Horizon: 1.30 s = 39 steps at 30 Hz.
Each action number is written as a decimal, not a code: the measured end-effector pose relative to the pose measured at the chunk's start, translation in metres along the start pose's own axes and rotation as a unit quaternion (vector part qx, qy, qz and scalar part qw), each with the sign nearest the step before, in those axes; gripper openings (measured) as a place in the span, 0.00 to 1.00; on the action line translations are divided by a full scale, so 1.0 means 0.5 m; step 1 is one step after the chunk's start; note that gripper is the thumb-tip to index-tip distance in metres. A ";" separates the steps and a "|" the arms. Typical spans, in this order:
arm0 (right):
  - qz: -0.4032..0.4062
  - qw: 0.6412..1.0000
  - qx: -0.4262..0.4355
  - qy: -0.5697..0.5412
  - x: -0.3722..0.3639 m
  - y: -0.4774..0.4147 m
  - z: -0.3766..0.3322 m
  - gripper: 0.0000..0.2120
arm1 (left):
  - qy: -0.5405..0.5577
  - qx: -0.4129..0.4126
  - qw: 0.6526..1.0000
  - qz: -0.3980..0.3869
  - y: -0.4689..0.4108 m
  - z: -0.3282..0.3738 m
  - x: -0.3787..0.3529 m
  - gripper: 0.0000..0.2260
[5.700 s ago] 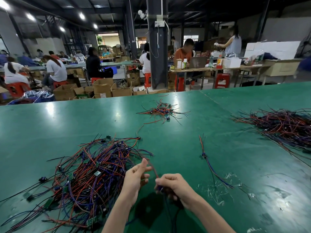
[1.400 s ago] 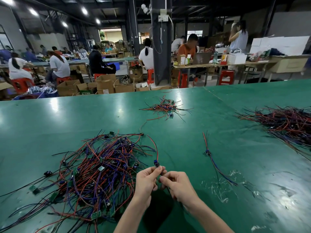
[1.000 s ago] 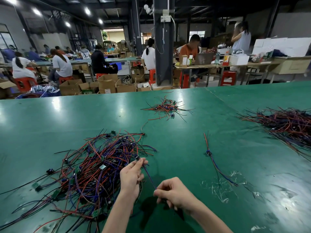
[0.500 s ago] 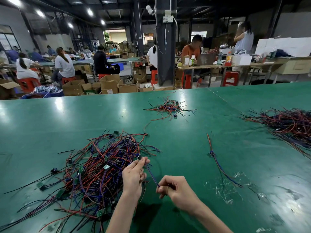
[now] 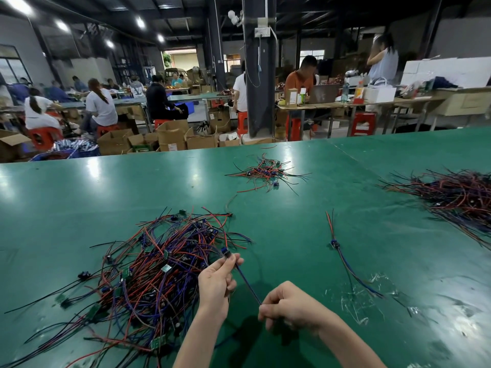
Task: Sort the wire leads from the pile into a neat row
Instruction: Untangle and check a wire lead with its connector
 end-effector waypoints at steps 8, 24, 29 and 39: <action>-0.101 0.994 0.030 -0.028 0.016 0.016 0.005 0.12 | -0.024 0.074 0.997 -0.021 0.025 -0.053 -0.031 0.06; 0.183 0.978 -0.032 -0.095 0.079 -0.027 0.066 0.11 | -0.064 0.158 0.984 -0.051 0.052 -0.121 -0.050 0.07; 0.278 0.954 -0.043 -0.102 0.196 -0.017 0.052 0.09 | -0.050 0.175 0.982 -0.046 0.051 -0.119 -0.049 0.06; 0.367 0.916 -0.121 -0.104 0.448 0.051 0.122 0.09 | -0.060 0.188 0.979 -0.054 0.052 -0.110 -0.048 0.08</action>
Point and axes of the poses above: each hand's wrist, its own y-axis away from the middle knuckle, its own x-axis out of the back of the hand, z = x × y, the point moved 6 cm from there along -y, towards the middle knuckle, and after that the axes turned 13 degrees about y, right-handed, at the moved point
